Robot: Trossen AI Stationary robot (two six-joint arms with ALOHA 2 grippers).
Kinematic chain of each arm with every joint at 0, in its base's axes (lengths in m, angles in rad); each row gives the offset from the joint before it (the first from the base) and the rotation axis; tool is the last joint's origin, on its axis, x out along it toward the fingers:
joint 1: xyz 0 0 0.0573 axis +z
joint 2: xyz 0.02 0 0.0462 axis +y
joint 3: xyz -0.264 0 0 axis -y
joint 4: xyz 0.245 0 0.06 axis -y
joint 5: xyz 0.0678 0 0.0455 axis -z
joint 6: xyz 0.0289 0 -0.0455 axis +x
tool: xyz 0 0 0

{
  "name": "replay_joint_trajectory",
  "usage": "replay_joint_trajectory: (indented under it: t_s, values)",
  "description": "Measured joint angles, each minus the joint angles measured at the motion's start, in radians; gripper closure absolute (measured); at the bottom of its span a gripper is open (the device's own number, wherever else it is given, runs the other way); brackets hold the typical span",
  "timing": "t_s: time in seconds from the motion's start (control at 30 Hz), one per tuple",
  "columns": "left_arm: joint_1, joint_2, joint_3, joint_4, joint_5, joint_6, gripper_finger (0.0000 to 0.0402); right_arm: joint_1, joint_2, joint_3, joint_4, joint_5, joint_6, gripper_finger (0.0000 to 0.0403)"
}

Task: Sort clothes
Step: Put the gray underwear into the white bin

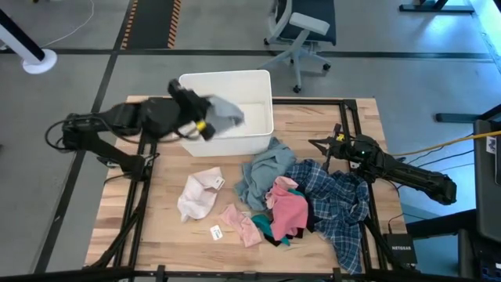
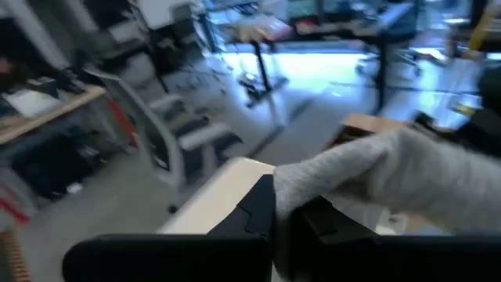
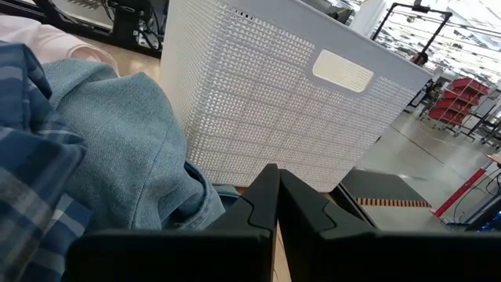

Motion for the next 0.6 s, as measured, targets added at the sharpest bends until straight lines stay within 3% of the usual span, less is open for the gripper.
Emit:
replay_joint_trajectory:
  t_s: [0.23,0.37,0.6]
  values:
    - [0.15,-0.023,0.0,0.01,0.005,0.022,0.0399,0.0,0.011,0.0,0.0,0.0,0.0,0.0384]
    - [0.217,-0.014,0.0,0.009,0.062,0.017,0.0395,0.0,0.043,0.0,0.0,0.006,0.0,0.0384]
    - [0.284,0.003,-0.013,-0.004,0.099,-0.015,0.0398,0.0,0.083,0.0,0.001,0.006,0.0,0.0384]
